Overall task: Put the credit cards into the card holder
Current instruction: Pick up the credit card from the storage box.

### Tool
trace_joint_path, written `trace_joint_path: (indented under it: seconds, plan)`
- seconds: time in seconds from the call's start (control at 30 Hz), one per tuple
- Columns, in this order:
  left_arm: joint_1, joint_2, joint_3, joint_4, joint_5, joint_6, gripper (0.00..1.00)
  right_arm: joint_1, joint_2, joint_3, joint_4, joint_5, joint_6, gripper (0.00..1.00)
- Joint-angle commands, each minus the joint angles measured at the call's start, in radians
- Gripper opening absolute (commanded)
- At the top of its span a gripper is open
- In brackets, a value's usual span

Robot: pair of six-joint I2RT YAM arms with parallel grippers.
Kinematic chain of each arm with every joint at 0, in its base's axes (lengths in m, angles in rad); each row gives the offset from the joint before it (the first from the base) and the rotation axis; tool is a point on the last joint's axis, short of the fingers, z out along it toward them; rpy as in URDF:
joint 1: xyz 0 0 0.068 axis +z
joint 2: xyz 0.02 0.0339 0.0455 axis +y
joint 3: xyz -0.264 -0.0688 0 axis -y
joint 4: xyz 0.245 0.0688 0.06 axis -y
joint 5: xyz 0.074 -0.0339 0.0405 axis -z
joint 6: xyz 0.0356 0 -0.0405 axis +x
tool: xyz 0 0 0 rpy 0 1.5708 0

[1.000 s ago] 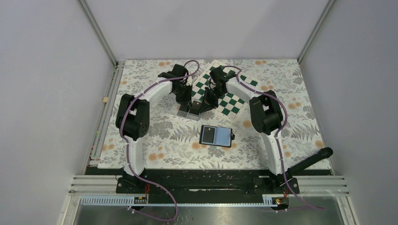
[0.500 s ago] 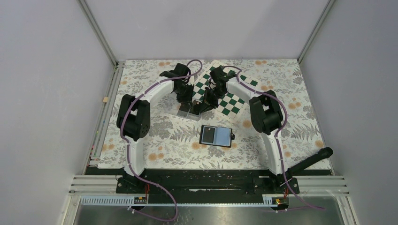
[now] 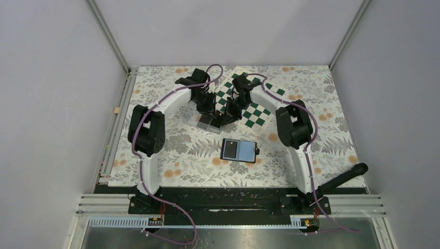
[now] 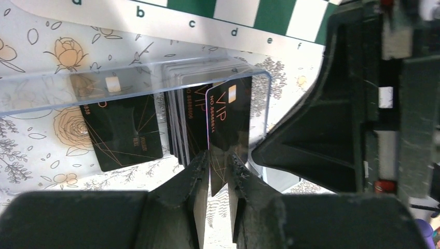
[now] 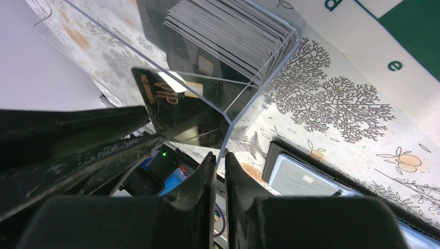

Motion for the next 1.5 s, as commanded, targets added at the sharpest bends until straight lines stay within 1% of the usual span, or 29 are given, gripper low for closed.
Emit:
trace_joint_path:
  seconds: [0.0,0.27,0.4,0.6,0.73,0.8,0.87,0.93,1.0,1.07,1.17,1.2,1.3,1.4,1.47]
  plan:
    - [-0.026,-0.067,0.012,0.032,0.139,-0.026,0.19,0.014,0.01,0.036,0.031,-0.048,0.005,0.01]
    - [-0.027,-0.054,0.003,0.026,0.14,-0.017,0.16,0.013,0.012,0.038,0.031,-0.049,0.004,0.01]
    - [-0.027,-0.034,0.007,-0.001,0.106,-0.013,0.16,0.012,0.01,0.036,0.031,-0.05,0.005,0.01]
    - [-0.027,-0.027,0.007,-0.019,0.046,-0.013,0.1,0.013,0.009,0.035,0.032,-0.052,0.003,0.01]
    - [-0.019,-0.019,0.017,-0.037,0.01,-0.022,0.13,0.012,0.006,0.033,0.031,-0.053,0.0,0.01]
    - [-0.014,-0.021,0.016,-0.039,0.005,-0.029,0.12,0.013,0.005,0.033,0.031,-0.054,-0.001,0.01]
    - [-0.006,-0.02,0.017,-0.038,0.005,-0.035,0.09,0.013,0.003,0.034,0.03,-0.056,-0.001,0.01]
    - [0.005,-0.02,0.018,-0.037,0.032,-0.044,0.01,0.012,0.001,0.037,0.031,-0.061,-0.005,0.02]
    - [0.018,-0.02,0.02,-0.027,0.068,-0.058,0.0,0.012,-0.002,0.039,0.034,-0.067,-0.012,0.04]
    - [0.025,-0.029,0.018,-0.019,0.075,-0.066,0.0,0.012,-0.016,0.03,0.051,-0.068,-0.011,0.09]
    - [0.029,-0.066,0.012,-0.005,0.071,-0.065,0.0,0.011,-0.049,0.025,0.071,-0.063,-0.019,0.26]
    - [0.029,-0.082,0.01,0.0,0.065,-0.063,0.0,0.011,-0.059,0.027,0.074,-0.062,-0.022,0.34]
    - [0.029,-0.137,-0.001,0.013,0.034,-0.066,0.0,0.006,-0.095,0.025,0.083,-0.052,-0.037,0.48]
    - [0.03,-0.211,-0.026,0.029,-0.003,-0.075,0.0,-0.002,-0.135,0.007,0.096,-0.038,-0.047,0.59]
    - [0.03,-0.259,-0.054,0.048,-0.022,-0.086,0.0,-0.008,-0.17,-0.017,0.111,-0.032,-0.054,0.64]
